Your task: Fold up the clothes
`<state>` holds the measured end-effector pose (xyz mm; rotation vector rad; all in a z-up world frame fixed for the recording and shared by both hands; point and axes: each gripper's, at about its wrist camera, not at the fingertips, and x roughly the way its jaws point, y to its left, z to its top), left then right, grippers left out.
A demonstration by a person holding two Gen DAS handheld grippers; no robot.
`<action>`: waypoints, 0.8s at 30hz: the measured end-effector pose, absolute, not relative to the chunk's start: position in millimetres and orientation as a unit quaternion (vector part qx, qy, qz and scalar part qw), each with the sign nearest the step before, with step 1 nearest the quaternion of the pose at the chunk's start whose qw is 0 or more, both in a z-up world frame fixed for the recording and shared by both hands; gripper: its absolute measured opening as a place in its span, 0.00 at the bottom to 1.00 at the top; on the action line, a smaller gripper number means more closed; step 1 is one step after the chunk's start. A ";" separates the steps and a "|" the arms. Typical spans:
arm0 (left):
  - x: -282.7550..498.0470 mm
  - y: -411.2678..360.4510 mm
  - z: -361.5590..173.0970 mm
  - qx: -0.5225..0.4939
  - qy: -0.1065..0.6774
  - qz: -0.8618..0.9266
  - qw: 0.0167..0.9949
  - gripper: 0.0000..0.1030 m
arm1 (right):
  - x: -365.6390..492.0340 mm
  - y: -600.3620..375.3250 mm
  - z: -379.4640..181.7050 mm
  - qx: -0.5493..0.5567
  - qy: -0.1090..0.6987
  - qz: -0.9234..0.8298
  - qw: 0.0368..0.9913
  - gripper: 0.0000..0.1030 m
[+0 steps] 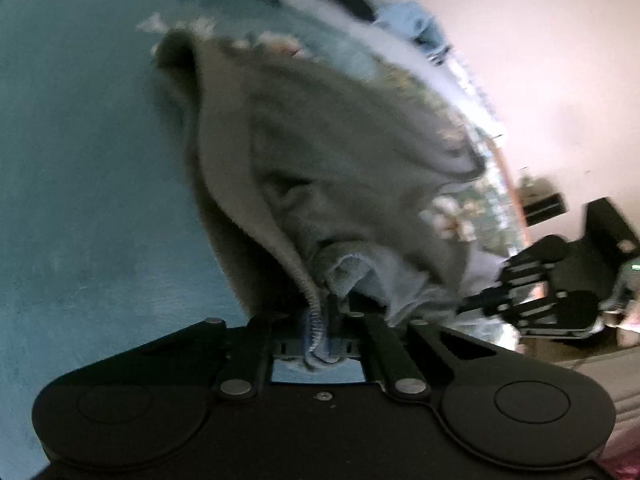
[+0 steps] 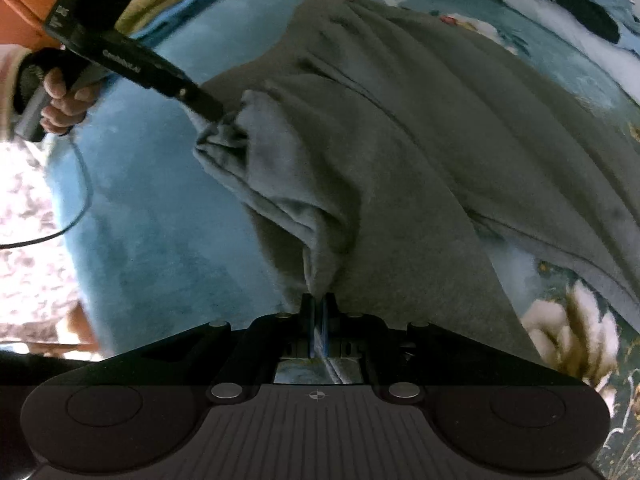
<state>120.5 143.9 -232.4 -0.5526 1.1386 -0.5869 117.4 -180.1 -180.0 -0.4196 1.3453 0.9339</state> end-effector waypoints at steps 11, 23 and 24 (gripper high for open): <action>95.4 164.8 -239.8 -0.213 0.573 -0.237 0.755 0.02 | 97.3 -175.9 -198.5 -0.176 0.629 0.448 0.611 0.03; 90.4 154.5 -251.0 -0.192 0.604 -0.190 0.750 0.10 | 99.2 -172.3 -224.6 -0.147 0.650 0.415 0.619 0.04; 88.8 153.9 -245.4 -0.188 0.605 -0.190 0.750 0.11 | 100.5 -174.6 -221.4 -0.139 0.648 0.413 0.624 0.05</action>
